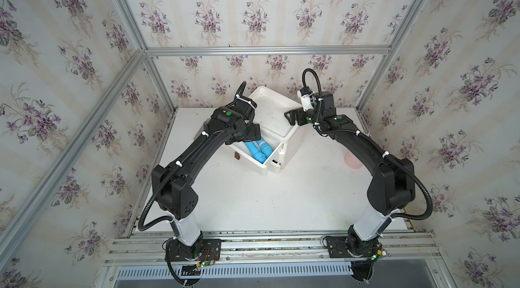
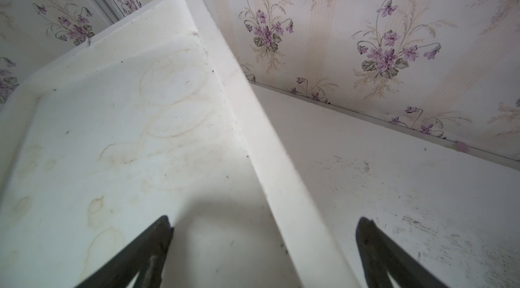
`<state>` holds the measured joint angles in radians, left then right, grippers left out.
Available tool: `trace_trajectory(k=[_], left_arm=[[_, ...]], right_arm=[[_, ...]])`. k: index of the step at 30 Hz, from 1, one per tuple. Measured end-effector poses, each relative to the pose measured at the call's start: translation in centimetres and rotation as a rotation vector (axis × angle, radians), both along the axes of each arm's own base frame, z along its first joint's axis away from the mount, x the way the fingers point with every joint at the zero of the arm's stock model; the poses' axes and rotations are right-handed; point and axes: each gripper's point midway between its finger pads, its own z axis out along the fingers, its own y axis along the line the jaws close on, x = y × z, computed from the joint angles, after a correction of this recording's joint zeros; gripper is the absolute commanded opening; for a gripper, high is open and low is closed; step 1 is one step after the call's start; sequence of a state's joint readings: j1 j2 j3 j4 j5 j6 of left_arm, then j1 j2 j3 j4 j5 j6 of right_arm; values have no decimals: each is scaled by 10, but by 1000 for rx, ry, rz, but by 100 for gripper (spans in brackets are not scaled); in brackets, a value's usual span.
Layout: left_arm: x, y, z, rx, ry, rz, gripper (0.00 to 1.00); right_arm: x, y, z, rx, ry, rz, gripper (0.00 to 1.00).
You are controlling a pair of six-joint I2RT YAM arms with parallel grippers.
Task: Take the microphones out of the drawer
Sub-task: Pick up the microphone from the drawer.
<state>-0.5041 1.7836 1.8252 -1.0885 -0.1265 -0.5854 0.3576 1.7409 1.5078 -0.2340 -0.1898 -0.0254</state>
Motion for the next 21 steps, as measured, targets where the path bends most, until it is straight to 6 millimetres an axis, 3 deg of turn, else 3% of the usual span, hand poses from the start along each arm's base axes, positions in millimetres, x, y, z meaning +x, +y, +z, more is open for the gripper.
trace_trajectory(k=[6,9,11,21], left_arm=[[7,-2,-8,-3,13,30,97],[8,-1,-10,-10,18,53,92],[9,0,-12,-16,22,71,82],[13,1,-24,-40,49,120,72]], right_arm=[[0,0,-1,1,-1,2,100],[0,0,-1,2,-1,3,100],[0,0,-1,2,-2,3,100],[0,0,0,3,-7,3,100]])
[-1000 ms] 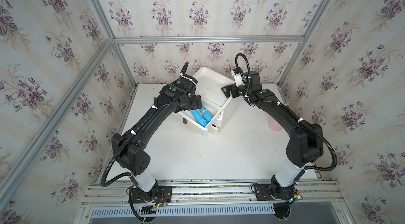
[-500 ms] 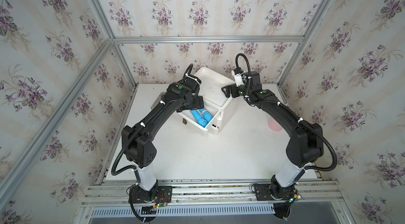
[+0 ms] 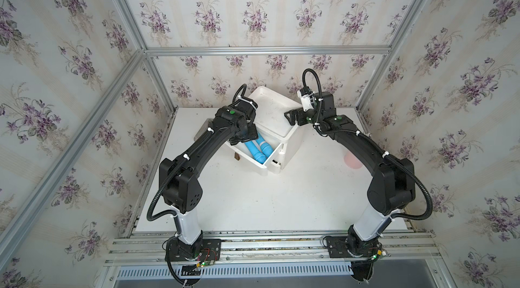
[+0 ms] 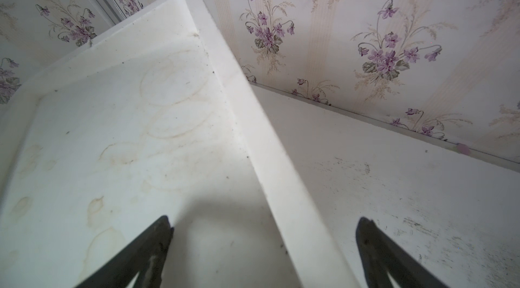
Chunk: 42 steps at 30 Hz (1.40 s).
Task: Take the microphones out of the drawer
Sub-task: Pick up the microphone from the drawer.
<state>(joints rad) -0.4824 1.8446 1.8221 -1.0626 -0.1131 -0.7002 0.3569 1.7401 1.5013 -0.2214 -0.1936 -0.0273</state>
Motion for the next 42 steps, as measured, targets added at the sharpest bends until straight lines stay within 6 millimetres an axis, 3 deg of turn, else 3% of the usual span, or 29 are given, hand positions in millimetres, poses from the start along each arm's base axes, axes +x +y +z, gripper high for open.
trace_trajectory(k=[16,18,25,32,42], left_arm=[[5,3,-17,17,24,43,56],[6,5,-18,21,22,50,47],[13,1,-16,-14,-2,99,35],[14,1,-15,-32,-4,114,16],[13,-1,-11,-62,-1,123,0]], right_arm=[[1,-2,1,-5,-7,-6,100],[1,-2,1,-6,-8,-7,100],[1,-2,2,-9,-11,-9,100],[1,-2,2,-10,-11,-9,100],[1,-3,2,-10,-10,-10,100]])
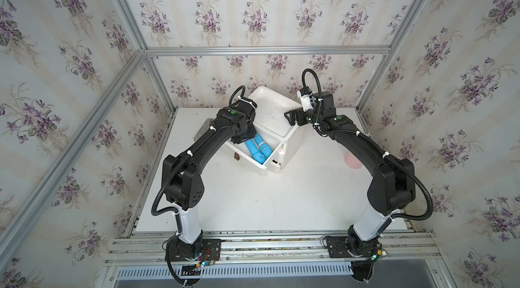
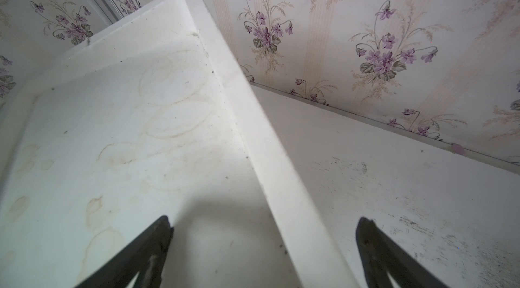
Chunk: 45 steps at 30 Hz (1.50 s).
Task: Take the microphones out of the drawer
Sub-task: Pick up the microphone from the drawer.
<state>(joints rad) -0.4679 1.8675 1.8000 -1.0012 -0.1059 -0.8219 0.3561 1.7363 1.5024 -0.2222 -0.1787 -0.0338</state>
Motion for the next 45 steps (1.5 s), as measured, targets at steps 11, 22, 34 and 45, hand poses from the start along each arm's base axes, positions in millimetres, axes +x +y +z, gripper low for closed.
trace_trajectory(k=[11,22,34,45], left_arm=[[-8,9,26,-48,-60,36,0],[-15,18,44,-77,-126,55,0],[-20,23,80,-102,-233,19,0],[-23,32,102,-77,-290,-14,0]], right_arm=[[0,0,0,-1,-1,-1,100],[0,0,0,-1,-1,-2,100],[0,0,0,-1,-1,-2,100],[0,0,0,-1,-1,-2,100]])
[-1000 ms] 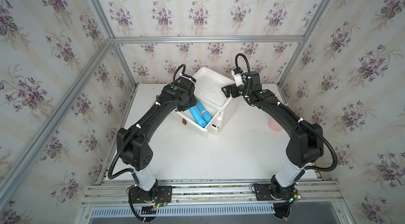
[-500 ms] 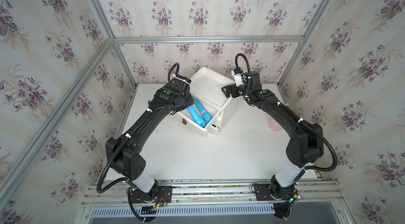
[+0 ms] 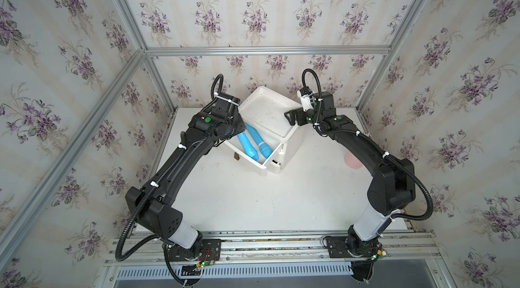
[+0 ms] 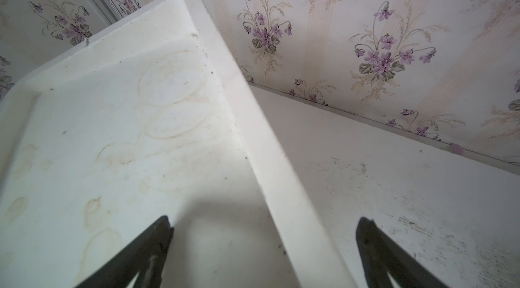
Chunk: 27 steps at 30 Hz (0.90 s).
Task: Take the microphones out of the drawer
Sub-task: Pick up the microphone from the drawer, then place the microphone at the center of the board.
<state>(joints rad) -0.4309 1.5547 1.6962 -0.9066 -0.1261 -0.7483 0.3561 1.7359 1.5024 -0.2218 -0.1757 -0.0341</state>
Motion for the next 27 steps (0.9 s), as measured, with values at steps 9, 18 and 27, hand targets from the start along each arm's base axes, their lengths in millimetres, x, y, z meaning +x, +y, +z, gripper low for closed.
trace_trajectory(k=[9,18,27], left_arm=[[1,6,23,0,-56,-19,0],[-1,16,46,-9,-112,-26,0],[-4,25,68,-26,-164,-26,0]], right_arm=[[0,0,0,-1,-1,-2,100],[0,0,1,-1,-2,-2,100],[0,0,1,-1,-2,-2,100]])
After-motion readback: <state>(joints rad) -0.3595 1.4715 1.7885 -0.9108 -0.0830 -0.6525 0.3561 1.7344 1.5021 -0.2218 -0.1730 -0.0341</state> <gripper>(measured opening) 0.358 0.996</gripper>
